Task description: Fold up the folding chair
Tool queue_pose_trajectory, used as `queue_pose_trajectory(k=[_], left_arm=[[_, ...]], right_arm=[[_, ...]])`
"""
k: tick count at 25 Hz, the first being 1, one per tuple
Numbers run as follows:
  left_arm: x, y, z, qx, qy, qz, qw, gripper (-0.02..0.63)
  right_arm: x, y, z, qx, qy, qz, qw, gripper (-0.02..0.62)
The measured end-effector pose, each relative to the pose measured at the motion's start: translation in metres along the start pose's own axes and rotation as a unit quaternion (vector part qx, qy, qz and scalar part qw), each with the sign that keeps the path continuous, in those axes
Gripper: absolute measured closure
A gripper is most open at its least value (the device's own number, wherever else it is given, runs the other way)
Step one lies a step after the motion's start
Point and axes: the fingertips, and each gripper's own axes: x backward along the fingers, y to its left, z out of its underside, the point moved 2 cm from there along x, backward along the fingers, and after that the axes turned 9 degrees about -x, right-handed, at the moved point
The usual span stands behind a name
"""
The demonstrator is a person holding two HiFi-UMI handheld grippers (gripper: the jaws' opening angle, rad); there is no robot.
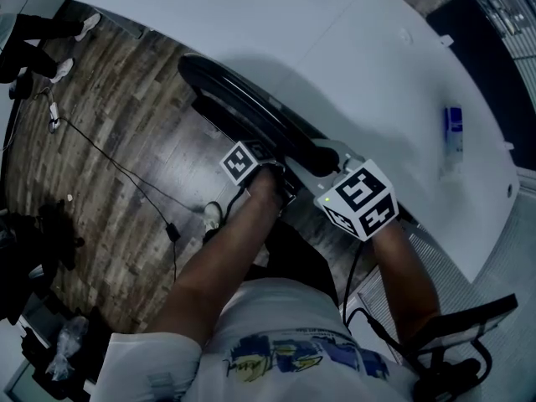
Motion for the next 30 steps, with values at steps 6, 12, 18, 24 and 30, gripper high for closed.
queue_pose_trajectory(k=[6, 12, 18, 24, 30], left_arm=[[-0.018, -0.018, -0.002, -0.002, 0.002, 0.009, 1.0, 0.443], [-0.025, -0.026, -0.005, -0.002, 0.002, 0.019, 0.9998, 0.434], [-0.031, -0.038, -0.009, 0.002, 0.001, 0.031, 0.9995, 0.43], [-0.037, -0.038, -0.012, -0.003, 0.003, 0.029, 0.9996, 0.428], [-0.04, -0.043, -0.015, -0.009, -0.001, 0.033, 0.9994, 0.425]], right_arm=[[0.007, -0.031, -0.001, -0.011, -0.003, -0.006, 1.0, 0.514], [0.008, -0.047, -0.004, -0.017, -0.003, -0.012, 1.0, 0.514], [0.01, -0.062, -0.007, -0.027, -0.005, -0.015, 1.0, 0.514], [0.01, -0.07, -0.011, -0.033, -0.004, -0.018, 0.999, 0.514], [0.011, -0.077, -0.011, -0.036, -0.003, -0.021, 0.999, 0.514]])
